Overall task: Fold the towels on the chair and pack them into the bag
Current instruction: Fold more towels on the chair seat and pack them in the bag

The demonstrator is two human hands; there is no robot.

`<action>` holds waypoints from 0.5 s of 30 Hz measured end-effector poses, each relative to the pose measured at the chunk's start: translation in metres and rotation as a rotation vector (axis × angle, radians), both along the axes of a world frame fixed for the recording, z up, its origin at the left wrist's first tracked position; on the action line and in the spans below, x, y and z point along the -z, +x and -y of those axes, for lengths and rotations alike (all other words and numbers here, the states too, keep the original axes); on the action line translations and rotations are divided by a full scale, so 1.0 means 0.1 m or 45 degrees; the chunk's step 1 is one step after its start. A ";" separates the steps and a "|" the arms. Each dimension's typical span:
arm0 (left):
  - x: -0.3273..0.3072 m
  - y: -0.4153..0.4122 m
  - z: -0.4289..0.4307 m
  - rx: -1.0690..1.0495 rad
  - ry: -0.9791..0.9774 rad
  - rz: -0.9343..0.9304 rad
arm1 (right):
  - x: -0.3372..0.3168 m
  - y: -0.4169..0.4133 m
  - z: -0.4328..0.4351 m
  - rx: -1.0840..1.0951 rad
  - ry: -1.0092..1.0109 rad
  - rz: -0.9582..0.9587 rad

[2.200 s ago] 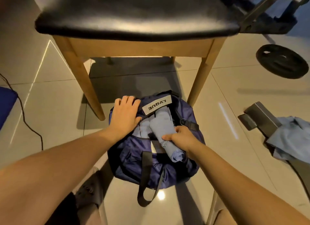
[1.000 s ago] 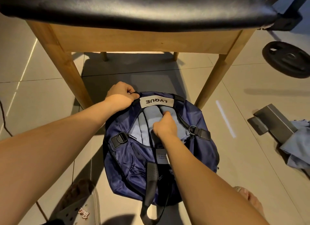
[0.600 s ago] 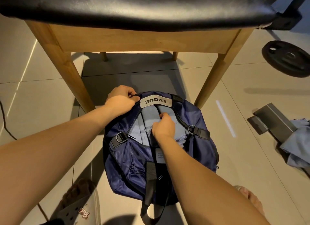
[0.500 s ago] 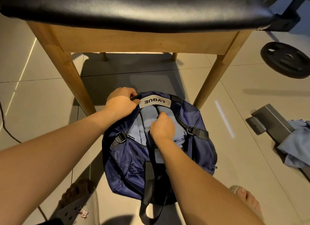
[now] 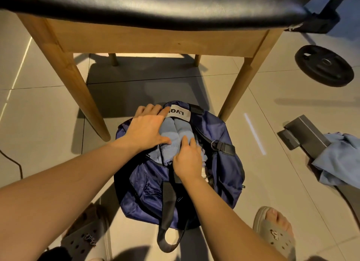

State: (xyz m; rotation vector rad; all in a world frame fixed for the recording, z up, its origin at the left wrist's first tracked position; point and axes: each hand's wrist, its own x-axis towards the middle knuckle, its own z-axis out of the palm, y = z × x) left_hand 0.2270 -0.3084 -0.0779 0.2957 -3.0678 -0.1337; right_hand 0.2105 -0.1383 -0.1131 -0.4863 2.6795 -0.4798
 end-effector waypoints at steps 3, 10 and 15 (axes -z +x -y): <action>0.06 -0.02 -0.10 -0.035 -0.106 -0.027 | 0.02 -0.11 -0.04 0.008 -0.046 0.035; 0.00 -0.05 -0.23 -0.118 -0.196 0.009 | -0.05 -0.22 -0.16 -0.086 -0.128 0.168; -0.36 -0.07 -0.28 -0.134 -0.177 0.065 | -0.38 -0.23 -0.39 -0.142 -0.257 0.303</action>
